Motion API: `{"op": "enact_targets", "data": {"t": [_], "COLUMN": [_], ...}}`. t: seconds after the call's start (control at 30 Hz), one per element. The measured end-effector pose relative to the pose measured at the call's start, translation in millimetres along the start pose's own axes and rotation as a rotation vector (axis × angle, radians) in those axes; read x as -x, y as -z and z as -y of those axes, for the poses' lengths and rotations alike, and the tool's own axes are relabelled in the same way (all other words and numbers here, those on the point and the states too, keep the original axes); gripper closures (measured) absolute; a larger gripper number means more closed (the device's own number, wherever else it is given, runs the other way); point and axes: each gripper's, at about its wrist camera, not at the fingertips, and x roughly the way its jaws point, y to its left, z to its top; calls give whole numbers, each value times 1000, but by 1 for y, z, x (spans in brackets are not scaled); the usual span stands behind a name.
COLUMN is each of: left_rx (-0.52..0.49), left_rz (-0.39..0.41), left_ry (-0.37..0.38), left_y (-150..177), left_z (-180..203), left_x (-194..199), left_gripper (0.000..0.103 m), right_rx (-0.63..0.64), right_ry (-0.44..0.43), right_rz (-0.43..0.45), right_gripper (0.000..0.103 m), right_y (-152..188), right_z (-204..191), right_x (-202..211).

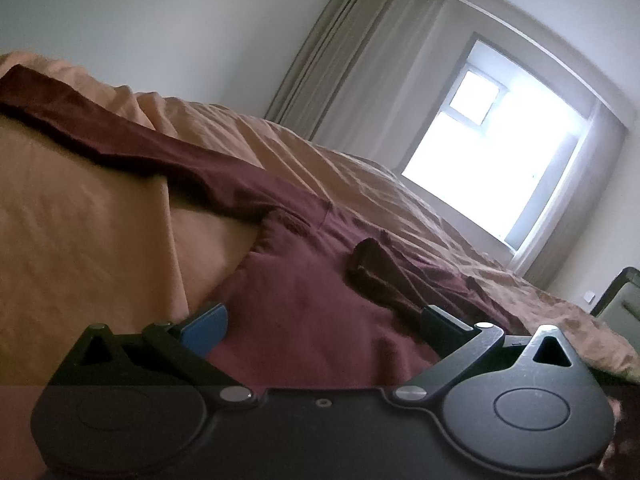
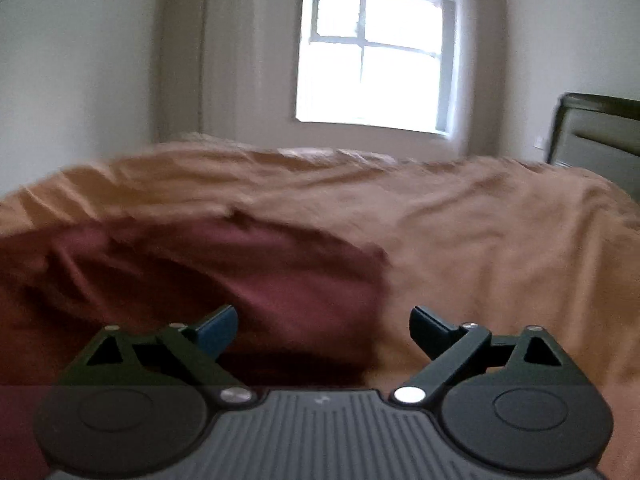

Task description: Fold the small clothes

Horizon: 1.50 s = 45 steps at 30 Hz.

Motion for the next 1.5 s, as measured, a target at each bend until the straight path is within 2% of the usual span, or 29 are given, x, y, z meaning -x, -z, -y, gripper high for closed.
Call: {"op": "enact_targets", "data": {"t": [0.13,0.23,0.33,0.4,0.47,0.5,0.57,0.67,0.73,0.87,0.9,0.93,0.97,1.03,1.07,1.1,1.17,1.27,1.3,1.37,1.4,1.43,1.5], "left_rx": [-23,-81,-188,-221,-211,-191,-145,-68,-39,-94,-117,-131,-133,-128,-135,-152,-183,-181,-169,-127,-109,-102,-100], "left_rz": [-21,-12,-48,-85,-127,-147,-180,-246,-287,-320,-320,-321,-317,-285,-259,-231,-220,-281,-286,-269,-264,-260,-241], "left_ry": [-10,41,54,52,91,108,116,130,139,129,118,112,110,116,113,103,71,30,31,86,115,132,144], "left_y": [-8,-25,-52,-70,-82,-86,-89,-85,-79,-66,-63,-61,-60,-62,-63,-64,-65,-57,-55,-56,-58,-59,-62], "left_z": [8,18,33,39,40,38,37,34,35,43,45,45,45,43,44,44,45,38,34,27,25,25,26], "left_x": [-4,-10,-31,-52,-77,-89,-111,-139,-151,-159,-159,-160,-159,-154,-149,-144,-139,-144,-144,-140,-139,-138,-137], "left_gripper": [1,1,1,1,2,8,13,28,52,79,98,103,103,103,103,103,103,103,103,103,98,86,72], "right_rx": [9,6,45,51,48,42,25,-10,-9,21,24,26,25,18,14,12,4,-12,-16,-19,-16,-11,1], "right_ry": [35,39,63,75,84,92,104,107,111,124,125,126,124,121,114,114,124,145,149,147,146,145,145], "right_rz": [-29,-14,13,27,44,53,60,61,78,85,85,85,88,100,106,112,123,138,143,146,142,138,133], "right_gripper": [14,23,38,49,54,60,63,63,63,63,63,63,64,77,94,102,103,103,103,103,103,103,102], "right_y": [28,33,31,31,33,35,39,46,50,52,53,53,53,54,54,56,57,58,58,59,59,59,59], "right_z": [17,20,13,10,10,10,12,18,17,12,11,10,10,11,12,12,12,14,14,14,14,13,11], "right_x": [-2,-7,-16,-23,-25,-26,-28,-30,-28,-31,-31,-31,-31,-29,-28,-27,-26,-22,-21,-21,-21,-22,-23]}}
